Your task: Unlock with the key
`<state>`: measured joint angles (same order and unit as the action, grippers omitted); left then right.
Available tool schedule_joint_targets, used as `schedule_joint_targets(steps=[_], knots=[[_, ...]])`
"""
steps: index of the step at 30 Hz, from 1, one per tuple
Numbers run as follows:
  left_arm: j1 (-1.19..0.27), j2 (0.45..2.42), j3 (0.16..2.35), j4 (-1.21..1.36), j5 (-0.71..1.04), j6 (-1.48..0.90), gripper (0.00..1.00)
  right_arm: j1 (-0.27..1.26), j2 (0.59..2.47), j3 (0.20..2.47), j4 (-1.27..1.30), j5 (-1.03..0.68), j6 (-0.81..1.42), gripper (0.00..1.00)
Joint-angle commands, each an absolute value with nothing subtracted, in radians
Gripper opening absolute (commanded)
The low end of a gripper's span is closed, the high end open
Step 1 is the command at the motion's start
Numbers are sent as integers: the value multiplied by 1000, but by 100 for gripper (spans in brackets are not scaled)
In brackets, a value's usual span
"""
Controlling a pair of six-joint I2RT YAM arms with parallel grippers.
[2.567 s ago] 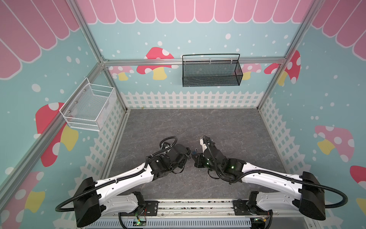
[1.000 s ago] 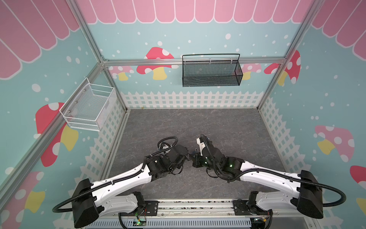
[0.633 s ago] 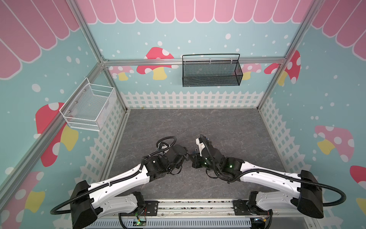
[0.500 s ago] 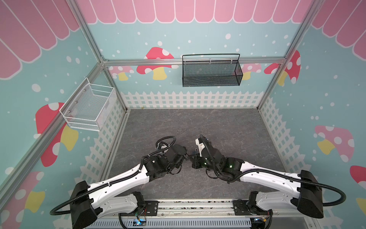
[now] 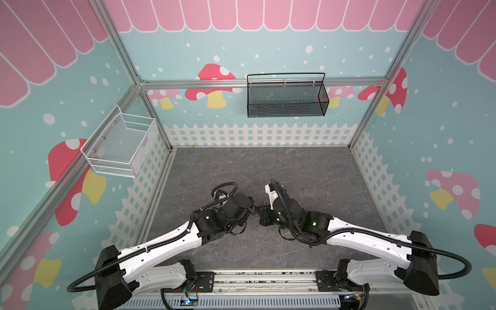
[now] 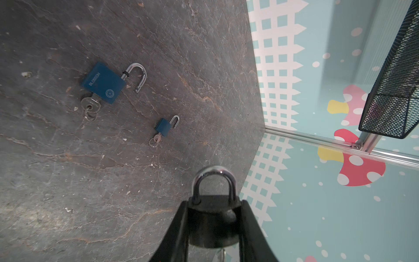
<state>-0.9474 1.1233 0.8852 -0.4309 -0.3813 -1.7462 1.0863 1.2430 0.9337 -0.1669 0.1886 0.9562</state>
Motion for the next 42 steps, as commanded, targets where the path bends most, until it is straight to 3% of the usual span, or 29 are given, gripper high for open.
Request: schedule_joint_targets(steps=[1, 24, 42], knots=[[-948, 1100, 886, -418, -375, -1740, 0, 1087, 1229, 940, -219, 238, 954, 0], [-950, 1110, 885, -397, -378, -1761, 0, 1086, 1196, 875, -155, 166, 956, 0], [-953, 1109, 873, -387, -360, -1772, 0, 1079, 1218, 924, -141, 213, 923, 0]])
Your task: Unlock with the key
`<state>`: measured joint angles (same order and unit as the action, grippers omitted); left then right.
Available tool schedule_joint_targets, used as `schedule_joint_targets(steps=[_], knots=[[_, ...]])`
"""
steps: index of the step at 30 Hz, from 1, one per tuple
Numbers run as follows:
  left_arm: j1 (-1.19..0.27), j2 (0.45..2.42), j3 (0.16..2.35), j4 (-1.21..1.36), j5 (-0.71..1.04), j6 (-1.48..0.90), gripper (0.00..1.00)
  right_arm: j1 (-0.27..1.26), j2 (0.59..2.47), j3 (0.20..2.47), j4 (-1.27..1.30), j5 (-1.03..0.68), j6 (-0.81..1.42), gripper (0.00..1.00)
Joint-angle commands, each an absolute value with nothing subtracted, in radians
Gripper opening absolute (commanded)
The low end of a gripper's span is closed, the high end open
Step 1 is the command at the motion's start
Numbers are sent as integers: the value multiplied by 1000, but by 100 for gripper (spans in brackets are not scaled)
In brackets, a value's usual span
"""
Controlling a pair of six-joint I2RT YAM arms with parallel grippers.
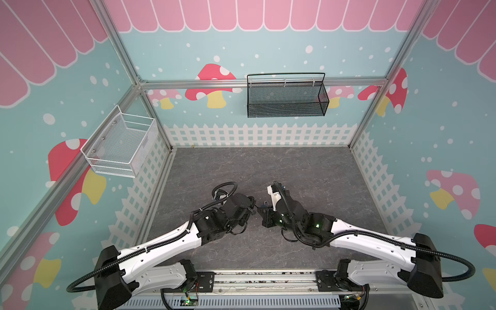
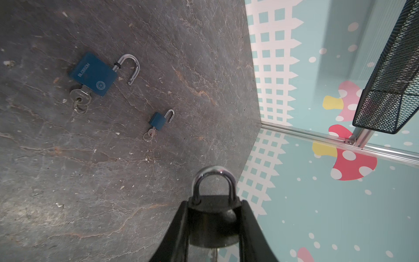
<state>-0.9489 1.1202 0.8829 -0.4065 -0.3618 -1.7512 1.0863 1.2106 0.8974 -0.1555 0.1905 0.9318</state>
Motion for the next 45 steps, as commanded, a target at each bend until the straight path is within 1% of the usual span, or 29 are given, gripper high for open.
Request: schedule_joint_targets(steps=[1, 10, 15, 19, 26, 29, 31, 33, 36, 37, 41, 45], knots=[[-954, 1109, 873, -385, -358, -1772, 0, 1073, 1221, 924, -141, 206, 923, 0], [-957, 1119, 875, -372, -350, -1773, 0, 1060, 1227, 943, -141, 199, 907, 0], [-957, 1130, 883, -360, -345, -1772, 0, 1063, 1243, 951, -117, 155, 896, 0], [-968, 1136, 901, -353, -334, -1774, 0, 1062, 1273, 969, -145, 196, 898, 0], [-985, 1157, 944, -329, -248, -1757, 0, 1063, 1308, 1049, -181, 317, 792, 0], [-989, 1156, 940, -332, -232, -1767, 0, 1062, 1292, 1050, -139, 315, 744, 0], [-989, 1148, 926, -317, -225, -1770, 0, 1059, 1281, 1037, -86, 261, 710, 0], [-989, 1140, 925, -321, -232, -1757, 0, 1039, 1267, 1034, -71, 187, 745, 0], [-1000, 1131, 930, -364, -258, -1751, 0, 986, 1248, 1027, -54, 42, 884, 0], [-1009, 1130, 930, -369, -273, -1751, 0, 983, 1244, 1028, -49, 24, 916, 0], [-1026, 1150, 936, -400, -286, -1747, 0, 983, 1250, 1052, -78, 28, 987, 0], [-1028, 1151, 917, -401, -293, -1761, 0, 983, 1270, 1069, -120, 82, 976, 0]])
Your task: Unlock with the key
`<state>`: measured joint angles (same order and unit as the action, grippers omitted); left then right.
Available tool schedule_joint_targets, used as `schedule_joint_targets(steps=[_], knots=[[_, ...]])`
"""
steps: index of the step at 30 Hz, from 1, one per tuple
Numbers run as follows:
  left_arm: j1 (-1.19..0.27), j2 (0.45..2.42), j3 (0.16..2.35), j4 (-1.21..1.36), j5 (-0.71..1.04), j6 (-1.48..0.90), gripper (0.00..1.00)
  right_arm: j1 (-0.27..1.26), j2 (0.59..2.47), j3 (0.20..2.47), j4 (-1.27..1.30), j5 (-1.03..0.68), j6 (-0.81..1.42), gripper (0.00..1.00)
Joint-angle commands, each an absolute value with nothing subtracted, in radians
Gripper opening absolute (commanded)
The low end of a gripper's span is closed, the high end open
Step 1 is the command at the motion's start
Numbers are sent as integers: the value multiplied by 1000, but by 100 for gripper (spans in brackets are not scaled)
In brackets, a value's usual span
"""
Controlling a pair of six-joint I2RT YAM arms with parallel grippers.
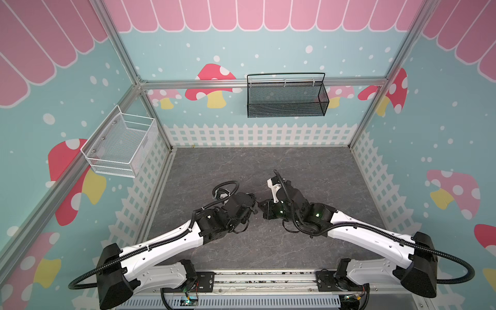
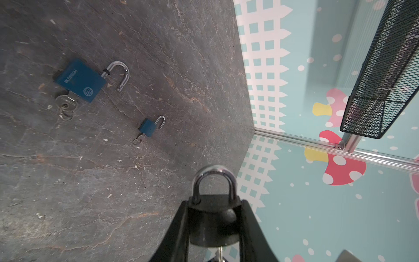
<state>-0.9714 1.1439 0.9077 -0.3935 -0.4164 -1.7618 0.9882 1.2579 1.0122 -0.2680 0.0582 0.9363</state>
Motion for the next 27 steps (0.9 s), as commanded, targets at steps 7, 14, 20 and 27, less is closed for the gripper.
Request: schedule_joint_targets(steps=[7, 14, 20, 27], knots=[[-1007, 1122, 889, -392, -287, -1786, 0, 999, 1322, 1138, -172, 184, 767, 0], [-933, 1063, 873, -395, -278, -1778, 0, 1000, 1355, 1176, -275, 106, 690, 0], [-877, 997, 842, -396, -302, -1815, 0, 1005, 1368, 1212, -413, 85, 728, 0], [-833, 939, 816, -413, -311, -1828, 0, 1023, 1384, 1252, -515, 66, 776, 0]])
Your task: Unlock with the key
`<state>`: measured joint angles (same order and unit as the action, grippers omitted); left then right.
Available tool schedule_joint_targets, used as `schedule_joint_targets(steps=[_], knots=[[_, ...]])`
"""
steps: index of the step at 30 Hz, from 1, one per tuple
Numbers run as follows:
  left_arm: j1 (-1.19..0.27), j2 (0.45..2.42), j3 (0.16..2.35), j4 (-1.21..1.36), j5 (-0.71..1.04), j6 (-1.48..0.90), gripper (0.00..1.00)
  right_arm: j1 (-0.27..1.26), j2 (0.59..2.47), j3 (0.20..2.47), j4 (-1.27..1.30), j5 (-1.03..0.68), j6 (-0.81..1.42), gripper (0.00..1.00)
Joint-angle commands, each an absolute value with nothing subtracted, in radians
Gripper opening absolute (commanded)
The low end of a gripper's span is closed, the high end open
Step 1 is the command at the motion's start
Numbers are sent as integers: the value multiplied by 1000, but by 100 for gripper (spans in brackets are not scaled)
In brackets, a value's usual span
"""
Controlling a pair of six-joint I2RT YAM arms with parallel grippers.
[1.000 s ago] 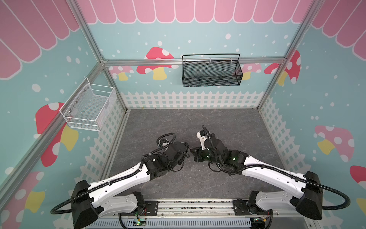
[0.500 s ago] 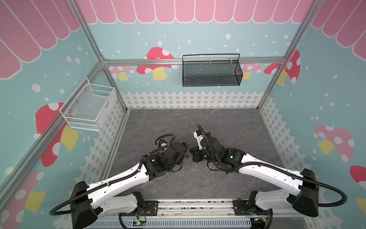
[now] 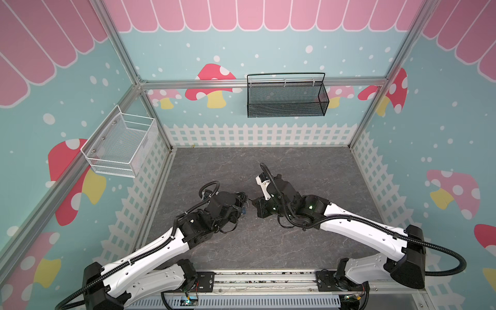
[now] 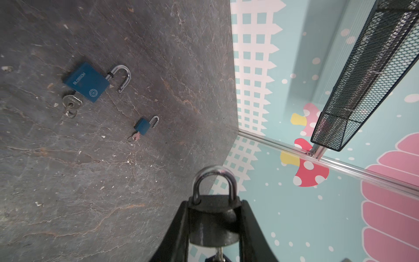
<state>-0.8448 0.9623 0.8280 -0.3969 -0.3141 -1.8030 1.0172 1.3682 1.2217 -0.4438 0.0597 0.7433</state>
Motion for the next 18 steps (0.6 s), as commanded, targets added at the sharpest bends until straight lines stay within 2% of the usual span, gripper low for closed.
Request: schedule_joint_targets(steps=[1, 16, 18], knots=[[-831, 936, 817, -416, -312, -1828, 0, 1026, 1389, 1258, -521, 65, 783, 0], [-829, 927, 785, -349, -230, -1840, 0, 1047, 1403, 1304, -516, 48, 803, 0], [-813, 935, 810, -411, -201, -1806, 0, 1047, 1396, 1294, -536, 47, 818, 0]])
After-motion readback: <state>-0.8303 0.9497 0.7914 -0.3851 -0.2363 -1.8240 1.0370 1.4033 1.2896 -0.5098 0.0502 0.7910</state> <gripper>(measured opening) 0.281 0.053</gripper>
